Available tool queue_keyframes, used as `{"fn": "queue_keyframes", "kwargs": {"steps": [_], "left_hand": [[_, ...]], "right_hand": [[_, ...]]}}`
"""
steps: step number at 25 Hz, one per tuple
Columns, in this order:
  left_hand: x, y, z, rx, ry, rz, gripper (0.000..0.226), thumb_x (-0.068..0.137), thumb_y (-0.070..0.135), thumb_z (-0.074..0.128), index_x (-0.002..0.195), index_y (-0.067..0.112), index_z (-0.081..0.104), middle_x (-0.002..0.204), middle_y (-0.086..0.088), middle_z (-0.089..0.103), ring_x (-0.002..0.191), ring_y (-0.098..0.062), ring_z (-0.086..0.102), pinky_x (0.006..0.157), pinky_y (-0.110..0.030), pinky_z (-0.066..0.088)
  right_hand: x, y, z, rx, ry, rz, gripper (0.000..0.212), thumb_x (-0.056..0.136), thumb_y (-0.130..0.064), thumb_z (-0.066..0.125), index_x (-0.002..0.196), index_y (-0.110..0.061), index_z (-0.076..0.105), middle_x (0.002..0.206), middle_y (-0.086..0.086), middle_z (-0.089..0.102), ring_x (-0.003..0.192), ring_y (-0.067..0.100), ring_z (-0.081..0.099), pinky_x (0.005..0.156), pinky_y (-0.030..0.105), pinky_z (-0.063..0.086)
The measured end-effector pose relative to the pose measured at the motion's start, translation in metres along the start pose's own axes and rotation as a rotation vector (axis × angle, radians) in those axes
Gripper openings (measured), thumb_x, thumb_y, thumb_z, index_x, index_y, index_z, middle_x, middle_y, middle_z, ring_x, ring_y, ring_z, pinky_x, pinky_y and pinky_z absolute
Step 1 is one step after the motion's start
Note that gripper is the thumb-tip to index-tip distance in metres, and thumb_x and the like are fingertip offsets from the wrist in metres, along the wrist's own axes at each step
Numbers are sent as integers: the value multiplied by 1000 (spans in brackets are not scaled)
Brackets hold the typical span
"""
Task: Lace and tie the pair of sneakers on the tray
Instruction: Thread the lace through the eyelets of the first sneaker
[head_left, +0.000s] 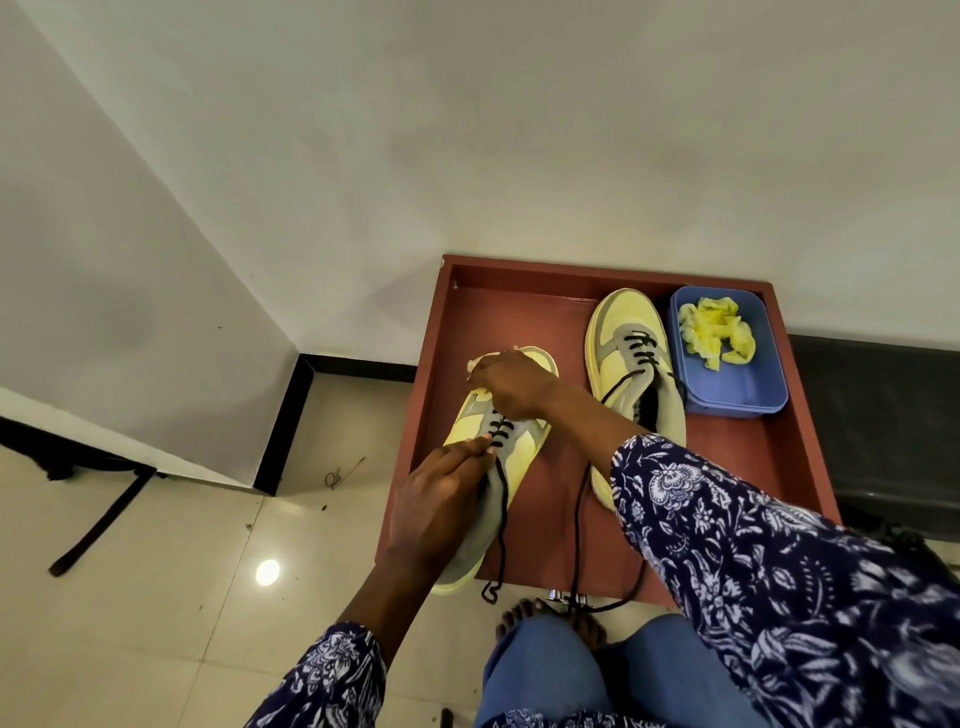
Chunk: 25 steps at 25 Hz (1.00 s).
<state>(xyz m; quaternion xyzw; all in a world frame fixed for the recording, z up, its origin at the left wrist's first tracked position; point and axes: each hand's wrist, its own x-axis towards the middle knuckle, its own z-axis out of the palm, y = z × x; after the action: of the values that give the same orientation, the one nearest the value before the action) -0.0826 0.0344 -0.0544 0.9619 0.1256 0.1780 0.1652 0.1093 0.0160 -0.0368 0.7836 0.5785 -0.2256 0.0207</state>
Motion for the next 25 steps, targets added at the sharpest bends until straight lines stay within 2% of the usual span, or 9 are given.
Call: {"fn": "queue_keyframes", "kwargs": {"steps": [3,7,9,14,19,23,25], "left_hand": [[0,0,1,1,-4,1,31,84,25,49,101,13,72,109,-2,70,93,-17,68,70,-22,56],[0,-1,2,-10,3,-19,30,83,25,50,101,14,72,109,-1,70,94,-16,68,73,-20,54],[-1,1,2,-17,11,-35,29,83,25,50,100,15,72,108,0,71,93,-14,68,73,-19,54],[0,-2,2,0,0,-14,30,84,25,49,102,14,72,110,-1,70,93,-15,68,71,-20,54],[0,-2,2,4,19,6,30,83,22,50,100,11,72,107,-4,71,90,-18,69,70,-21,55],[0,0,2,9,22,-1,29,83,21,50,99,12,72,106,-3,71,90,-17,69,70,-21,55],[0,0,1,2,28,-5,29,83,22,50,99,12,73,106,-3,71,91,-17,69,71,-21,55]], "right_hand": [[-3,16,-9,-66,-1,-6,48,87,0,44,132,-16,50,140,9,46,131,29,39,113,50,19],[-5,30,-8,-18,74,115,47,88,-5,45,134,-12,46,142,13,42,129,33,39,109,41,32],[-5,26,-6,-25,68,127,47,87,-5,46,134,-11,46,142,12,43,130,33,39,109,41,33],[-4,9,1,-18,19,-41,48,83,0,48,129,-12,53,139,6,50,130,26,43,111,50,28],[-11,2,10,112,45,-173,43,79,7,51,118,-6,62,127,10,60,119,28,53,99,40,41],[-17,16,6,44,55,-248,41,80,6,53,119,-5,62,128,13,60,121,28,52,104,40,38],[-17,21,1,-31,81,-199,40,86,1,52,124,-8,58,134,10,54,129,25,45,112,42,26]]}}
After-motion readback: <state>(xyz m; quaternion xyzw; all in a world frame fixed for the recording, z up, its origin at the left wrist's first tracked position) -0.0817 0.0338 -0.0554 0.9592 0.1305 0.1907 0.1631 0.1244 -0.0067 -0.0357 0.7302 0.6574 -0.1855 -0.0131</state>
